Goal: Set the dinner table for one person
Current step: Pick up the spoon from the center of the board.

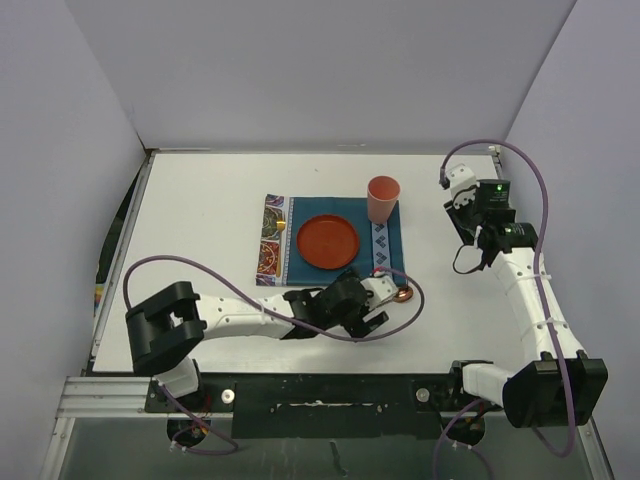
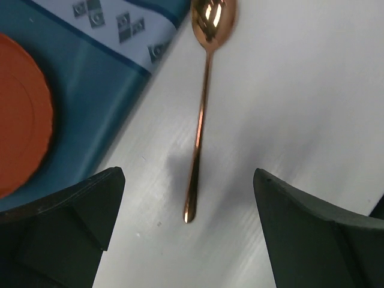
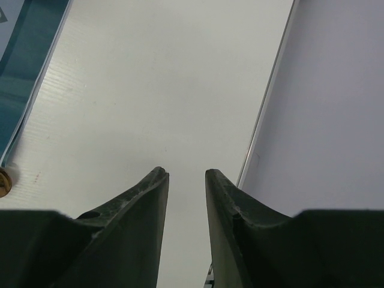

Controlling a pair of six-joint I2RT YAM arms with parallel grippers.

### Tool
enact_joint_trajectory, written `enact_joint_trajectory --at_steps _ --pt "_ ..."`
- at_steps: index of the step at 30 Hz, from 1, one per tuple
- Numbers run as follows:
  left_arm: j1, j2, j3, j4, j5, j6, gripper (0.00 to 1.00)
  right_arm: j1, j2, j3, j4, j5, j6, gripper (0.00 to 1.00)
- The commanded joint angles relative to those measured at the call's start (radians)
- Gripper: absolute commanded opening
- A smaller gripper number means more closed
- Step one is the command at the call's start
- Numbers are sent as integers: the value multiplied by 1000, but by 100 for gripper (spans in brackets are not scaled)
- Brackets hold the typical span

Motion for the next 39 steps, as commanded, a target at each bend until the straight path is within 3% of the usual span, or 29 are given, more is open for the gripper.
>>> enact_joint_trajectory --at_steps 1,12,39 --pt "68 57 144 103 80 66 90 -11 -43 -14 36 -11 5 33" --pt "113 188 212 116 219 0 89 -20 -35 -19 46 -16 -5 33" --pt "131 359 260 142 290 -60 89 -57 -38 -47 62 -51 -69 33"
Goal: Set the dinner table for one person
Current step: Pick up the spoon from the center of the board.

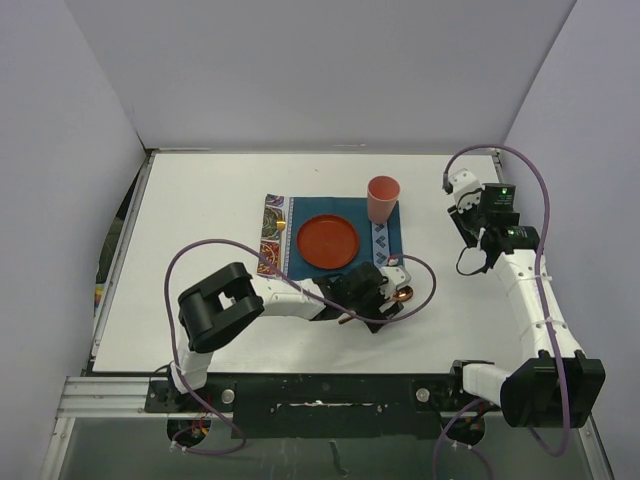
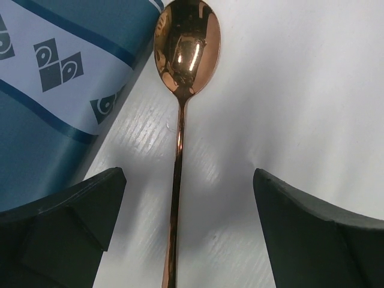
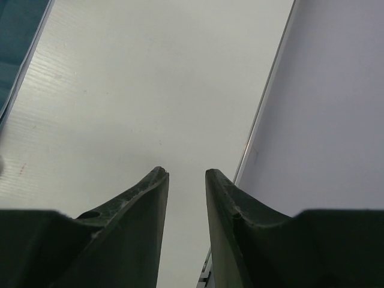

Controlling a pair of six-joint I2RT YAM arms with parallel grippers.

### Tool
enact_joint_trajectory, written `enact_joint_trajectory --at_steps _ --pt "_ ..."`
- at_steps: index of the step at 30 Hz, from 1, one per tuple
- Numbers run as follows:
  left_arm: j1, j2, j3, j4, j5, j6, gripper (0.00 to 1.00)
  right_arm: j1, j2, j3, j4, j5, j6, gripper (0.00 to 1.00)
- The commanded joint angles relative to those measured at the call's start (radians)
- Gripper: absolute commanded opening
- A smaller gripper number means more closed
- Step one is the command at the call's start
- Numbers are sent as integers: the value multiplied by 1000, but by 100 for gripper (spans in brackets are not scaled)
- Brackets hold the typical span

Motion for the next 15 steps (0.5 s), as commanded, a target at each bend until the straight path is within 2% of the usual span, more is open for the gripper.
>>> enact_joint_trajectory --at_steps 1,11,15 --pt "16 37 51 42 24 -4 89 -13 -30 -13 51 -22 -13 33" --pt "52 80 47 32 45 -17 85 -20 -42 -32 33 -45 -19 33" --pt "53 93 43 35 57 -18 74 -19 -47 -28 22 -55 -19 32"
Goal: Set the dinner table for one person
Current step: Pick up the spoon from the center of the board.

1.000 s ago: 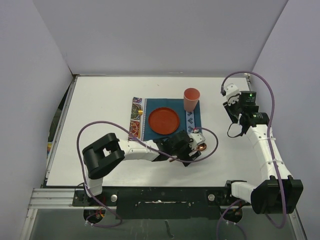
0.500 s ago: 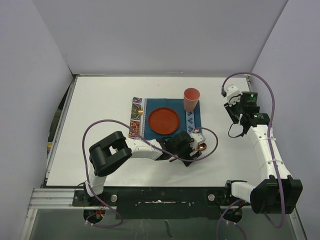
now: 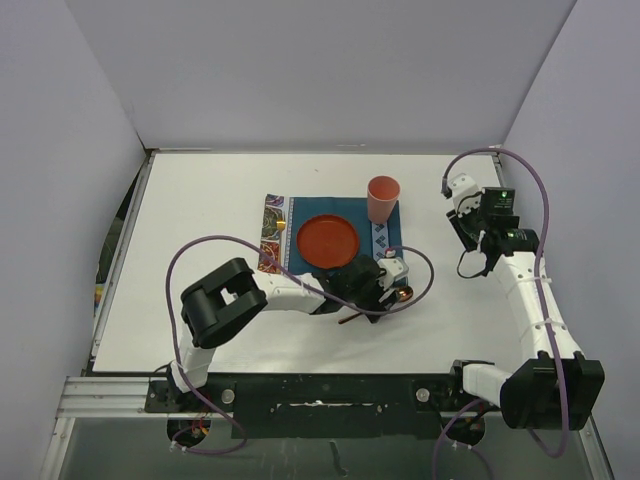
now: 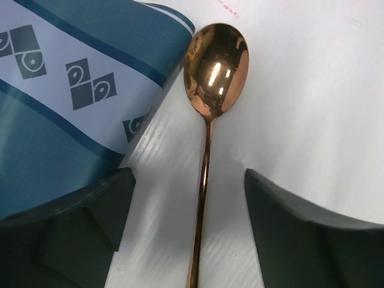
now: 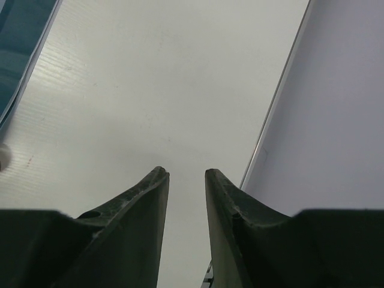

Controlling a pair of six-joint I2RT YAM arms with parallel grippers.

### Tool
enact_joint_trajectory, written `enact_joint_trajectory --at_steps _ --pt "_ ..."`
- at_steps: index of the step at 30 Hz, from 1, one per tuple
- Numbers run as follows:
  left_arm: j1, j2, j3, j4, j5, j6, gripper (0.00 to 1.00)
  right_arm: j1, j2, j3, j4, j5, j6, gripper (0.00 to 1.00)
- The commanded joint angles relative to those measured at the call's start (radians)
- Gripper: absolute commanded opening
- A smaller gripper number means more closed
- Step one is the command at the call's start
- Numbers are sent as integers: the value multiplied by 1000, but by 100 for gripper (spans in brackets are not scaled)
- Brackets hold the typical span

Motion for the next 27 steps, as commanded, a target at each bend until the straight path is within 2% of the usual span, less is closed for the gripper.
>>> enact_joint_trajectory --at_steps 1,5,16,20,24,27 --pt "11 64 19 0 26 -15 68 -8 -42 9 21 -23 -12 32" --pt "9 67 22 -8 35 -17 48 -8 -36 10 25 -21 -19 32" --pt "-29 39 -7 -20 59 -62 43 -9 0 44 49 -19 -15 33" --pt "-52 21 -27 -24 63 -101 28 -8 12 52 56 -22 -8 33" --pt "-77 -67 -56 -31 11 -101 16 -9 19 54 66 -20 -6 33" --pt "-75 -101 -58 -59 -12 -83 12 -10 25 53 69 -22 -4 33"
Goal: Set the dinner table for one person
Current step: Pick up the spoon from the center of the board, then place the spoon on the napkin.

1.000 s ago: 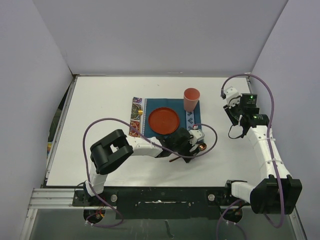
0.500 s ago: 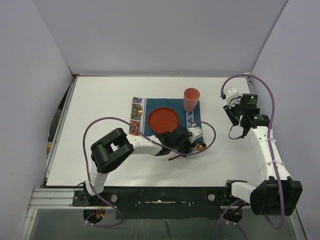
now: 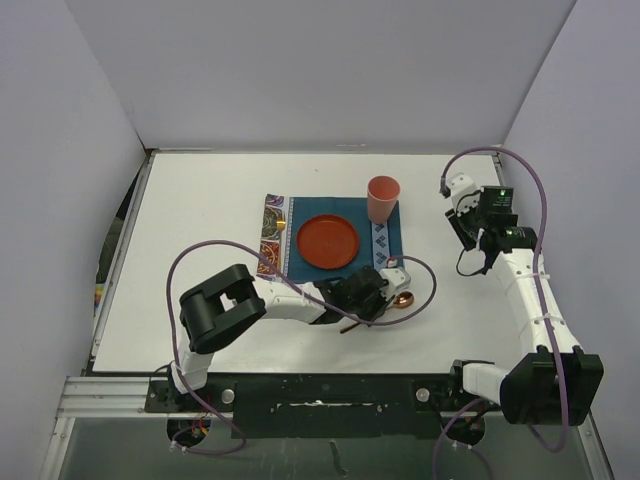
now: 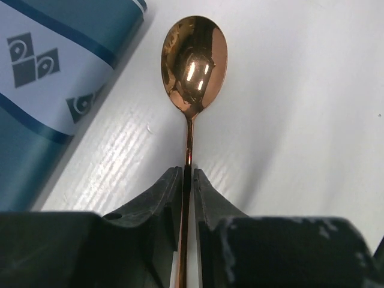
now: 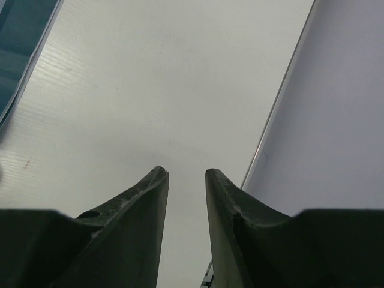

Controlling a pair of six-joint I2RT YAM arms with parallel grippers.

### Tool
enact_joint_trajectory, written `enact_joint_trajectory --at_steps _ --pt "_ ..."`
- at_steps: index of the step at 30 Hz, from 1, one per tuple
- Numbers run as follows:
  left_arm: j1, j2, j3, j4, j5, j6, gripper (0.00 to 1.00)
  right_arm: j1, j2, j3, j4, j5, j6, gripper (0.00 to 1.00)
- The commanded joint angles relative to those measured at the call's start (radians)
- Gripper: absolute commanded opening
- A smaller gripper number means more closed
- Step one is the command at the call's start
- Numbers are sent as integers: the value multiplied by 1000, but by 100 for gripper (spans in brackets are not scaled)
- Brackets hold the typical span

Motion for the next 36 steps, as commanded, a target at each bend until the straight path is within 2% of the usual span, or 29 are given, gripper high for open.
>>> enact_joint_trajectory --at_steps 1,6,9,14,18,24,28,31,36 --pt "-20 -86 -27 -81 5 -5 12 -8 9 50 60 -13 11 33" --pt "-18 -51 -30 -85 -4 2 8 -9 8 53 58 -14 10 33" --pt "-19 -54 -35 -74 -20 -10 0 -9 6 55 55 -10 7 33" --pt "-21 -139 -8 -93 -62 -7 0 -9 7 50 58 -5 9 33" --pt "-23 -213 71 -162 -87 1 0 -8 10 48 59 -10 22 34" --pt "-14 -277 291 -382 -156 -7 0 -9 15 48 60 -11 28 34" --pt "70 -210 509 -596 -155 -139 0 -8 15 47 58 -5 30 34" --pt "157 -144 596 -690 -150 -273 0 -8 12 58 45 1 26 34" --pt "276 -108 478 -613 -129 -528 0 -9 -1 85 22 13 14 34"
